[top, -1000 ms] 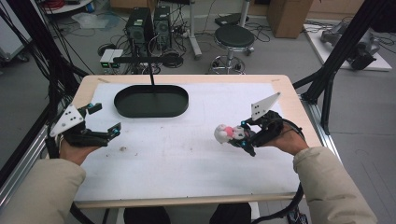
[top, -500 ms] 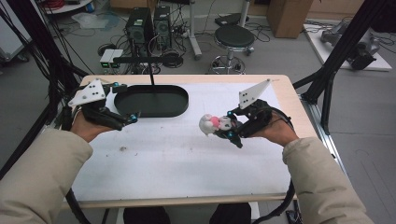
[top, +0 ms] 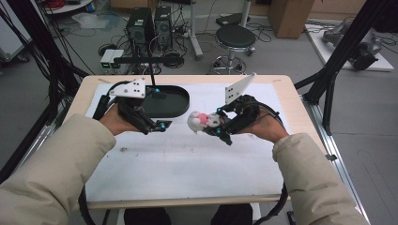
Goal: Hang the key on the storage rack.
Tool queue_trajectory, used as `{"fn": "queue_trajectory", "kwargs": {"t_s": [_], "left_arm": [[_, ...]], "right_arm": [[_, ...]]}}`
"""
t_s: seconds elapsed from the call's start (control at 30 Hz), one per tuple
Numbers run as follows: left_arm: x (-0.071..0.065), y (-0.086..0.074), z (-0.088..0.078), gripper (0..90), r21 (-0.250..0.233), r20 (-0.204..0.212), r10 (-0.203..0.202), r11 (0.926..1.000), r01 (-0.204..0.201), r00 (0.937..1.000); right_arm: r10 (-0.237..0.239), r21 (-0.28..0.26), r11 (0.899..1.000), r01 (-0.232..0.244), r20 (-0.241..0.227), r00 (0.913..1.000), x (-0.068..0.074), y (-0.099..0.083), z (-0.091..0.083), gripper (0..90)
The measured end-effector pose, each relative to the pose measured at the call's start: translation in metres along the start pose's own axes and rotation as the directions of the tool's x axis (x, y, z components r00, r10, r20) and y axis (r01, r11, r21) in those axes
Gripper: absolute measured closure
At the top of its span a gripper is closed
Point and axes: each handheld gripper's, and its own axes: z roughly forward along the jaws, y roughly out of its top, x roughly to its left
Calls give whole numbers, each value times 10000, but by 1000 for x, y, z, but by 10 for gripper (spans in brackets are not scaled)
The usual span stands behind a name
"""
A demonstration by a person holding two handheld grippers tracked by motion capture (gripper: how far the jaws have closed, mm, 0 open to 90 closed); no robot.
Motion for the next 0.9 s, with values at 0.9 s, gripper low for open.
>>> {"fn": "queue_trajectory", "kwargs": {"t_s": [0.9], "left_arm": [[-12,-8,52,105,1642,1634,202,9853,-474,9864]], "right_arm": [[-226,415,9988,245,-452,9987,0,12,38,451]]}}
